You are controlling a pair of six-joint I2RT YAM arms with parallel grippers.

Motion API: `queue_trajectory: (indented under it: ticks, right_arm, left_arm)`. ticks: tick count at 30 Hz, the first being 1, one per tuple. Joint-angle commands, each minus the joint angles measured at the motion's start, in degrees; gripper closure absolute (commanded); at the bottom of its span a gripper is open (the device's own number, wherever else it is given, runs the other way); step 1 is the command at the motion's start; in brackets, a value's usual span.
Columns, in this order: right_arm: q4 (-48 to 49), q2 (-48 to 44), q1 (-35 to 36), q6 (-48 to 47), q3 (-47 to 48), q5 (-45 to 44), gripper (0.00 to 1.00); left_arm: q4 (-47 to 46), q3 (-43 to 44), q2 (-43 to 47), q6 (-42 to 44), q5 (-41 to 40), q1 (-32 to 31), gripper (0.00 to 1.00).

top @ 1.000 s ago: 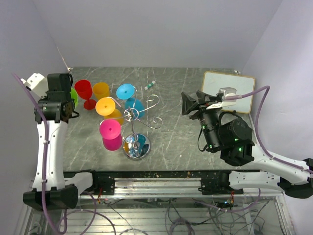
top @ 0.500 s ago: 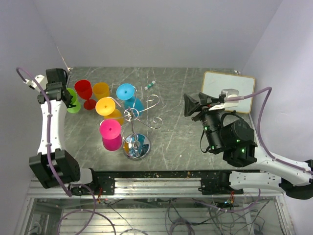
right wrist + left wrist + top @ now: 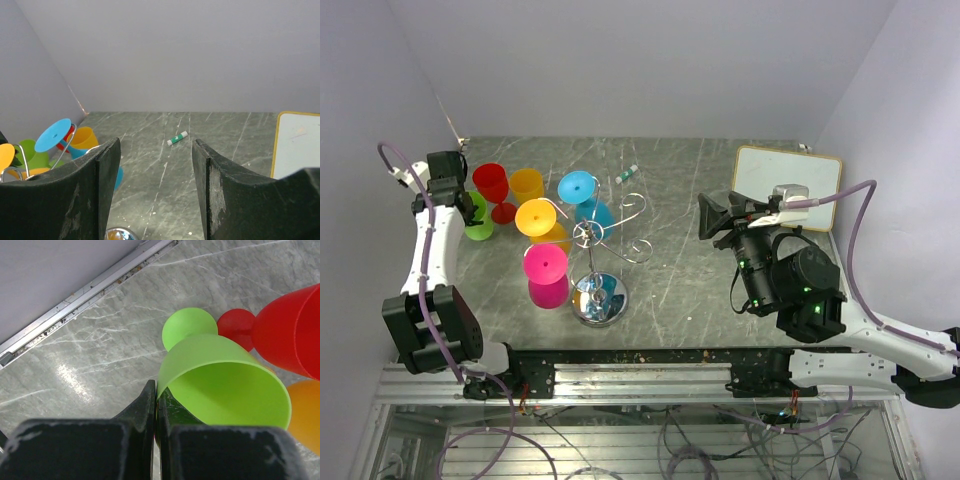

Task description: Take the wine glass off the wine glass rack

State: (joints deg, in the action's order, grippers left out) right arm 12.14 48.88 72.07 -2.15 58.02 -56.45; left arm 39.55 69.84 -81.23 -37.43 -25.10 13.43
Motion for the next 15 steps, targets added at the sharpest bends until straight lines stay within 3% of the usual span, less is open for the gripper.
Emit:
queue_trajectory:
  ticks: [1,15]
  right_arm:
    - [1.87,0.06,-0.13,-0.61,-0.36,-1.3,0.41]
    - [2.53,2.12,-0.15,-1.34,-0.27,-1.12,0.41]
  left_arm:
    - [-3.53,-0.66,-0.76,1.25,1.29,0.54,0.93]
    - [-2.71,-0.04,-2.84,2.54,4.55,0.55,0.93]
